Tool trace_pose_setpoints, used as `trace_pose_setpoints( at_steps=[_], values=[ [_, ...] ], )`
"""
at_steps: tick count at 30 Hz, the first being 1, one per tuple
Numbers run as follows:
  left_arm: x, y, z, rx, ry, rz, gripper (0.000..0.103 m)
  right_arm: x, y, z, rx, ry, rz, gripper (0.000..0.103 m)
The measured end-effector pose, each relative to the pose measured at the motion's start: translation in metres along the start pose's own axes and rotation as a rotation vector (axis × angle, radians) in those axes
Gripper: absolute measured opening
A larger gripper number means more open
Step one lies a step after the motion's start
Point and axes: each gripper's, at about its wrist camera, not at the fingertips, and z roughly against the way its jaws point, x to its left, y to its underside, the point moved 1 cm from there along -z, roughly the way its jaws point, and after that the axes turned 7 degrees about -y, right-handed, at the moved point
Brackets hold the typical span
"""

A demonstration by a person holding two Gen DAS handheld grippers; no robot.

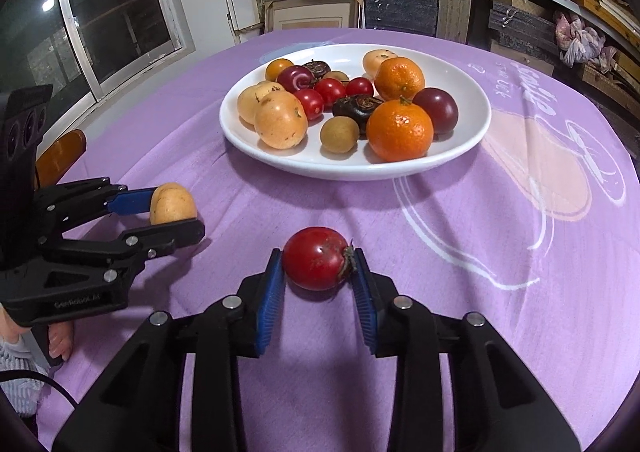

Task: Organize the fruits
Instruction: 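Grasp the red tomato with the right gripper while the left gripper holds the pale orange fruit, then carry the pale orange fruit and red tomato onto the plate and open both grippers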

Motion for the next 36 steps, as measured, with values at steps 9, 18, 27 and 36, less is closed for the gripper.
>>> trace_pose_setpoints(
  at_steps=[9, 18, 27, 36],
  values=[
    [0.001, -0.062, 0.088, -0.163, -0.053, -0.039, 0.046, 0.019, -0.038, 0.158, -0.338, 0.013, 0.038, 0.034],
    [-0.002, -0.18, 0.173, -0.367, -0.144, -0.049, 0.046, 0.041, -0.132, 0.289, -0.621, 0.058, 0.136, 0.033],
    [-0.001, -0.191, 0.041, -0.191, -0.117, -0.007, 0.046, 0.002, -0.16, 0.152, -0.421, -0.007, 0.062, 0.034],
    [0.019, -0.175, -0.077, -0.054, -0.118, 0.037, 0.046, -0.041, -0.152, 0.016, -0.197, 0.009, -0.015, 0.034]
  ],
)
